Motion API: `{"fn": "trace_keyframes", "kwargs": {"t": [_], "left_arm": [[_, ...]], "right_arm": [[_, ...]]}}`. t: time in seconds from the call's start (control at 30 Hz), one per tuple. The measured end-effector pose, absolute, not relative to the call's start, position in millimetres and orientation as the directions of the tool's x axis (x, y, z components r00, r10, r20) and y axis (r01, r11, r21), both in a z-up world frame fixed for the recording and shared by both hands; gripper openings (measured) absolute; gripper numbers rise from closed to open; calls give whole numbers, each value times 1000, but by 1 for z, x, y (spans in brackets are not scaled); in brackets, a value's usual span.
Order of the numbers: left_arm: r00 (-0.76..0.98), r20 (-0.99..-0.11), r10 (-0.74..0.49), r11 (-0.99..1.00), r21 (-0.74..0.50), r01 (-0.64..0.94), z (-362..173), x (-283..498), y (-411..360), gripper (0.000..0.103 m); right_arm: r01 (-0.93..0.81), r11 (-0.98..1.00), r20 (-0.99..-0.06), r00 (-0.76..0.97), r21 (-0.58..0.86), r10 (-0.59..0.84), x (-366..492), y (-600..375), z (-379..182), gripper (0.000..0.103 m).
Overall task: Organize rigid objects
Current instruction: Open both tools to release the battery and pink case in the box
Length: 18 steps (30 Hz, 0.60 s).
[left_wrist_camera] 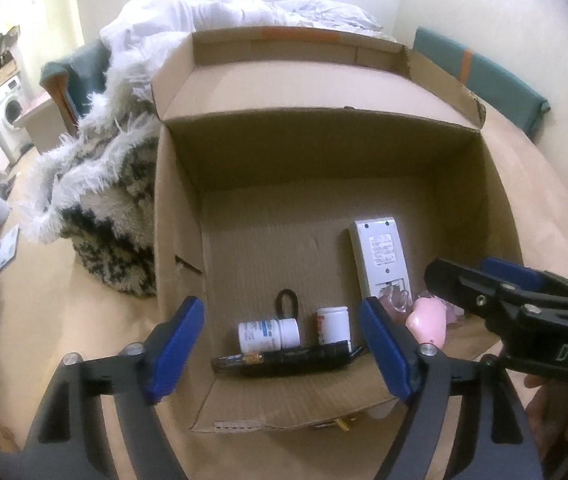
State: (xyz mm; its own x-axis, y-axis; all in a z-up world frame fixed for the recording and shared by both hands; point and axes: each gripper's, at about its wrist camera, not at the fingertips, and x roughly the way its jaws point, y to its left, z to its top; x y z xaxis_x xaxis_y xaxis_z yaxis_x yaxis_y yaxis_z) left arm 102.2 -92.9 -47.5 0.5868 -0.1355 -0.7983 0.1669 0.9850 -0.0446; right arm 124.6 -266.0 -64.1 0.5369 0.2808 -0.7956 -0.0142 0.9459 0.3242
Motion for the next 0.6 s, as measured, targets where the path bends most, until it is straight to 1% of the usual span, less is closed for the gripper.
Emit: {"fn": "trace_keyframes", "kwargs": {"t": [0.2, 0.37, 0.47, 0.6], "left_arm": [[585, -801, -126, 987, -43, 154, -42, 99, -89, 78], [618, -779, -109, 986, -4, 168, -33, 87, -81, 78], [622, -776, -106, 989, -17, 147, -27, 80, -71, 78], [618, -782, -83, 994, -20, 108, -24, 69, -55, 78]], "right_arm": [[2, 939, -790, 542, 344, 288, 118, -267, -62, 101], [12, 935, -774, 565, 354, 286, 101, -270, -53, 101], [8, 935, -765, 577, 355, 286, 93, -268, -48, 101], [-5, 944, -778, 565, 331, 276, 80, -260, -49, 101]]}}
